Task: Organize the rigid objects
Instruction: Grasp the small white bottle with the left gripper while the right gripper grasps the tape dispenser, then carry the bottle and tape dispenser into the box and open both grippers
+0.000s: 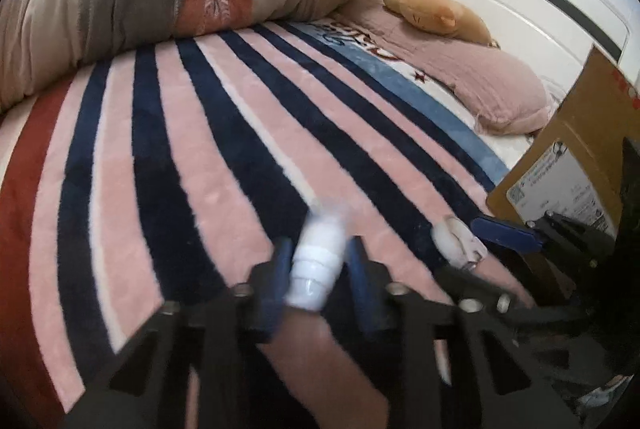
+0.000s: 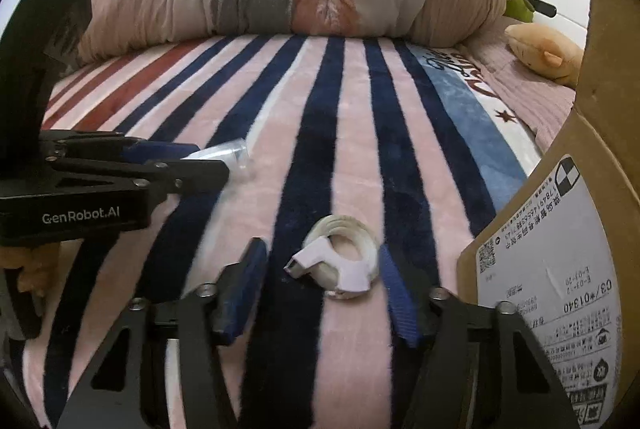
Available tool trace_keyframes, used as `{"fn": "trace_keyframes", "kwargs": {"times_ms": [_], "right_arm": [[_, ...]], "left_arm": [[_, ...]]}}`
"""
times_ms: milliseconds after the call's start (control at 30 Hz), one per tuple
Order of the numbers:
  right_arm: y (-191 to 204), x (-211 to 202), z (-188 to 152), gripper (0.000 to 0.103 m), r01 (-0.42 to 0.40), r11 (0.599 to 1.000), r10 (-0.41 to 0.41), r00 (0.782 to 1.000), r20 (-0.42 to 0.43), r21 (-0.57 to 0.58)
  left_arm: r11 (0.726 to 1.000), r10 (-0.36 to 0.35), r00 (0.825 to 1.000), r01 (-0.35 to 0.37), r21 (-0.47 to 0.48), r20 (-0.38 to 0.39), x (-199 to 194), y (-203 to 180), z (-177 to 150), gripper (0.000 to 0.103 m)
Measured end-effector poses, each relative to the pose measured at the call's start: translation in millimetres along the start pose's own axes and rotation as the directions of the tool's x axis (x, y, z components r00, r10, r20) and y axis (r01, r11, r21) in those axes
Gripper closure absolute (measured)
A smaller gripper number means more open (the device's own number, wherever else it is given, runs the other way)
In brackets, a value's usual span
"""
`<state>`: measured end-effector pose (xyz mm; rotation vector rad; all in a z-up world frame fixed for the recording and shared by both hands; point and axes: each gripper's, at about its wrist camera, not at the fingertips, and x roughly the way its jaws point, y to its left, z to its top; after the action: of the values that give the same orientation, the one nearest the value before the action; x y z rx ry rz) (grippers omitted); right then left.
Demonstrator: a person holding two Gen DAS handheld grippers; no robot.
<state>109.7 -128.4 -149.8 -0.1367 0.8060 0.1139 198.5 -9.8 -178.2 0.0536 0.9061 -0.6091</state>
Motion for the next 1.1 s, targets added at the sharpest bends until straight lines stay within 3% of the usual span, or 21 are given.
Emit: {"fn": "trace_keyframes", "kwargs": {"times_ms": [233,400,500,600,667,767,833,967,1100], "right_arm": [[12.6,-19.9,1.1,0.069,-0.174,0.98,0.176,0.984,0.013,-0.093],[38.3,-40.1,-7.5,0.069,-0.299,0.929,0.29,0.954,-0.069,-0.217],[49.0,-48.4,-14.2,0.067,-0.329,0.905,0.317,0.944,-0.089,-0.269],[50.8,-46.2,-19.0,0.037,-0.289,0.919,0.278,0.957,-0.082,-0.267],[47.6,-37.3,-20.8,0.036,-0.289,0.929,0.272,0.957,-0.1,-0.231],[44.9,-22.4,-22.4,0.039,-0.303,0.934,0.284,0.951,-0.124,-0.186],[45.1,-22.4,-23.6,0.067,-0.295,0.936,0.28,0.955,-0.101,-0.192],[49.0,-30.5,-21.3,0.066,-0.298,0.929,0.283,0.954,-0.098,-0.22],[52.6,-67.6,-15.5,0.067,-0.339,0.907,0.34,0.94,-0.041,-0.249]], "left_arm": [[0.997,0.072,0.997,-0.072,0.025,-0.008,-34.2,-9.8,-20.0,0.081],[0.99,0.136,0.99,-0.137,-0.028,-0.044,-77.1,-2.7,-51.8,0.081],[0.986,0.154,0.986,-0.158,-0.056,-0.067,-90.6,1.1,-70.7,0.081],[0.982,0.168,0.983,-0.173,-0.078,-0.068,-91.7,3.9,-82.1,0.081],[0.98,0.161,0.985,-0.167,-0.104,-0.066,-88.3,7.4,-86.0,0.079],[0.977,0.156,0.986,-0.164,-0.135,-0.064,-80.1,12.3,-88.2,0.079],[0.976,0.164,0.984,-0.172,-0.134,-0.066,-77.9,11.4,-88.1,0.081],[0.973,0.19,0.98,-0.197,-0.124,-0.062,-87.8,5.3,-83.1,0.081],[0.97,0.214,0.977,-0.214,-0.118,-0.012,-121.7,-12.3,-72.2,0.081]]}}
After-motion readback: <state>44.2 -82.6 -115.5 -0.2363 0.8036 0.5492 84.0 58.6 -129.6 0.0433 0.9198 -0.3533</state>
